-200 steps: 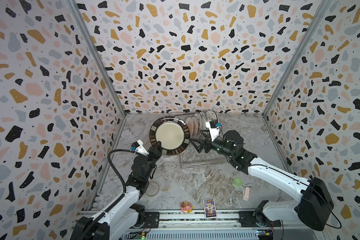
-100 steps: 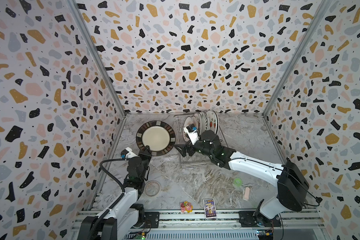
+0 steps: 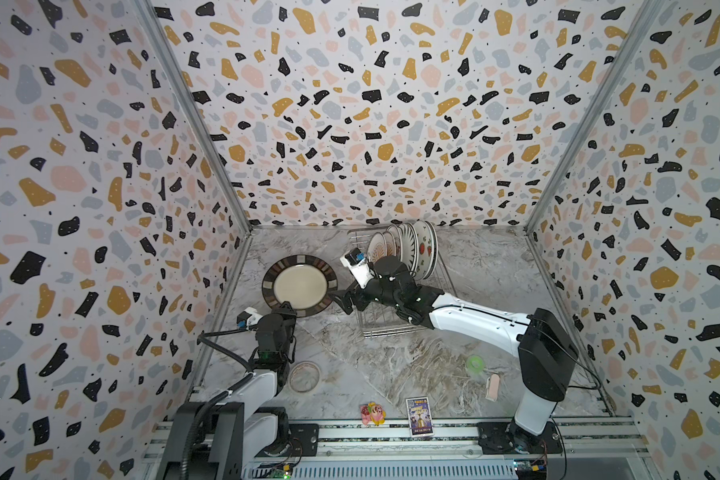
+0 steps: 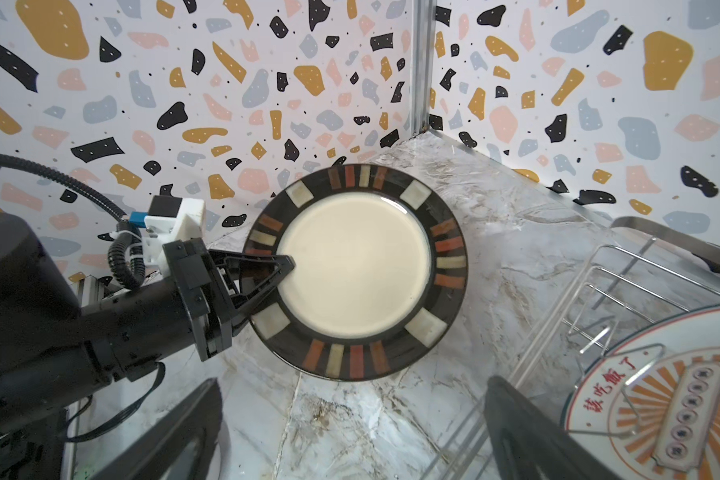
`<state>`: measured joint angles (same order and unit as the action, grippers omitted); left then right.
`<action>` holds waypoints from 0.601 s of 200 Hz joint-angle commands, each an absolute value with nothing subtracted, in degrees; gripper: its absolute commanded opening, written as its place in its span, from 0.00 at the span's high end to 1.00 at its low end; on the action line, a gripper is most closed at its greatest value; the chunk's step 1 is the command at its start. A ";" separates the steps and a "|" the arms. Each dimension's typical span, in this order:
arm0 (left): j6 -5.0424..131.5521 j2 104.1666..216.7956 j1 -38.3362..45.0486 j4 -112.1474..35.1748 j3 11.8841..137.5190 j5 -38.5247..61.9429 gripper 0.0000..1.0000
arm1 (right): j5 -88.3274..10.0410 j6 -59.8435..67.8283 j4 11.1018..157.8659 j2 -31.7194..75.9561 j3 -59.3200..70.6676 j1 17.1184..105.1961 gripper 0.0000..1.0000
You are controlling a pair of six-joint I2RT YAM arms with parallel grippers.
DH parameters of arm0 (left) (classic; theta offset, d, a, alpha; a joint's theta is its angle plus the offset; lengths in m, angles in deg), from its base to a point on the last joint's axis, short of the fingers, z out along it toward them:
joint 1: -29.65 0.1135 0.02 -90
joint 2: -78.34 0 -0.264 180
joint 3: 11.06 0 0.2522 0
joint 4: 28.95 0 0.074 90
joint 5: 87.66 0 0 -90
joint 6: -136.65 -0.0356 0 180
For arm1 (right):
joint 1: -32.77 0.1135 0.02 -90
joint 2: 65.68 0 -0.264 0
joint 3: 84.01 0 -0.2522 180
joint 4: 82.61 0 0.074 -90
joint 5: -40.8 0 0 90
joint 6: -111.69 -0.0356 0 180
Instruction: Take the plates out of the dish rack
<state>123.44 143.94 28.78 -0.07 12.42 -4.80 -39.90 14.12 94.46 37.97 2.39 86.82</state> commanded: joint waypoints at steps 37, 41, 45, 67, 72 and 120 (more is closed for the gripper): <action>125.31 147.67 29.38 12.96 15.03 -9.33 1.00 | -38.41 15.66 93.08 43.64 -4.77 87.57 0.01; 125.50 148.11 29.46 13.02 15.08 -9.77 1.00 | -38.32 15.63 92.98 44.04 -5.17 87.59 0.01; 125.67 148.62 29.50 13.14 15.01 -10.19 1.00 | -38.14 15.64 92.75 44.56 -5.70 87.53 0.01; 126.34 151.60 29.73 15.10 14.65 -12.21 1.00 | -37.61 15.63 91.19 47.85 -9.23 87.56 0.01; 126.23 152.29 29.82 15.58 14.80 -12.40 1.00 | -37.57 15.71 90.93 48.43 -9.82 87.59 0.01; 125.00 160.37 30.43 17.54 18.58 -10.47 1.00 | -38.18 16.68 89.26 52.65 -14.07 87.60 0.01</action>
